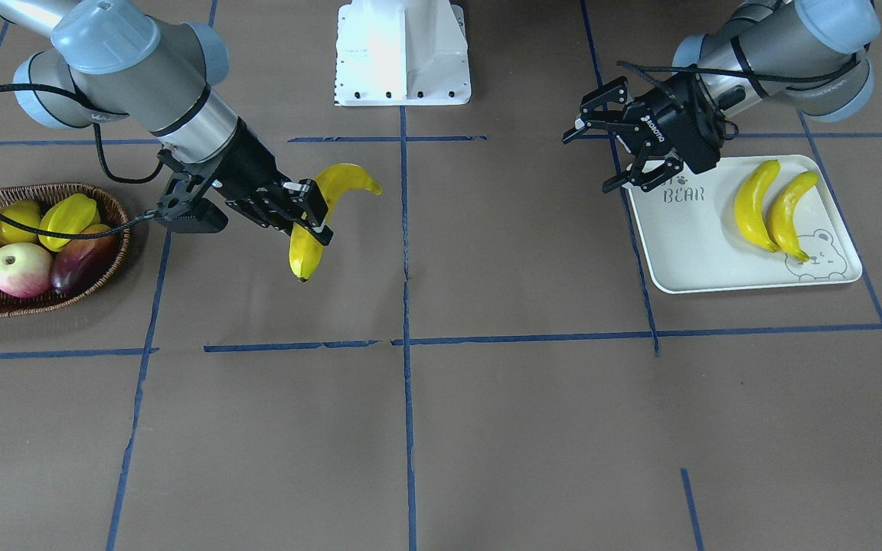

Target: Transfer all bananas from basket to plate

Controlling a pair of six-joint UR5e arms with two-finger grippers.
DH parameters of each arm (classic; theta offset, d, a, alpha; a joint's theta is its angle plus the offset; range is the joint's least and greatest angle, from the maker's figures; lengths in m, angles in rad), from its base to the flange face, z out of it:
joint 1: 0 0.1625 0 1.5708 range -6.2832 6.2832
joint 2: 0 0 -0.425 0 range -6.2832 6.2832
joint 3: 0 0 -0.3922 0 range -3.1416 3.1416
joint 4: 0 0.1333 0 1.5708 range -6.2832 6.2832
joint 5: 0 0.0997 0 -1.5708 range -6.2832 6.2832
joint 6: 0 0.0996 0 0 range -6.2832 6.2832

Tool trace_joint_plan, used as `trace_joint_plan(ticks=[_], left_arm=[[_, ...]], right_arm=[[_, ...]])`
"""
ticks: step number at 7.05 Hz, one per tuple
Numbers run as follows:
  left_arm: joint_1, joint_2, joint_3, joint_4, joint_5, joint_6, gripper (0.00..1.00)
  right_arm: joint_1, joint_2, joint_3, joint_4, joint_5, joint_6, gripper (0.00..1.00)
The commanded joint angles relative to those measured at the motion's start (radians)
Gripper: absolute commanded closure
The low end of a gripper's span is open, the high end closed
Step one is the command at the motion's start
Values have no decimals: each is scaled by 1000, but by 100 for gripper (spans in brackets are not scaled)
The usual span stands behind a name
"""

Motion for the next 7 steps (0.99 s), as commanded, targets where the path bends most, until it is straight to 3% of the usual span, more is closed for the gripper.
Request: trace_joint_plan(ticks=[1, 3, 4, 7], left_arm=[[38, -31, 3, -25, 36, -9, 0], [89, -103, 11, -48, 93, -60, 0], [142, -119, 12, -109, 165, -109, 0], [169, -156, 12, -125, 188, -125, 0]], right_arm=[[-20, 78, -76, 0, 43, 5, 99], [-41, 123, -114, 1, 54, 23, 99], [-43, 132, -114, 2, 54, 46, 100], [-72, 160, -122, 2, 60, 65, 100]])
